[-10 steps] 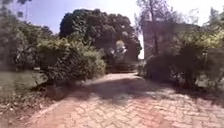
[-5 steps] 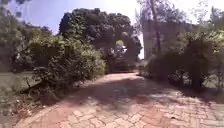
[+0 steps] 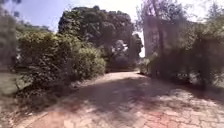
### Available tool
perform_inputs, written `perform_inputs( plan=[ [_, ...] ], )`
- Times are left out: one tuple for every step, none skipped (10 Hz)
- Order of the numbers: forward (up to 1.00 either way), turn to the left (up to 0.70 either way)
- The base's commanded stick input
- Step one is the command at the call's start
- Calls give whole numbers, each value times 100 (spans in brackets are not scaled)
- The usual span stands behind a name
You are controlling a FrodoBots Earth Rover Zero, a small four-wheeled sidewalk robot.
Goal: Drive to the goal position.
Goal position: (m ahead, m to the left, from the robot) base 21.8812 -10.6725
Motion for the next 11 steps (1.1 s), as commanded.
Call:
perform_inputs(
  plan=[
    [70,-35],
    [70,-35],
    [70,-35],
    [70,0],
    [70,0],
    [70,0],
    [70,0],
    [70,0],
    [70,0],
    [70,0],
    [70,0]
  ],
)
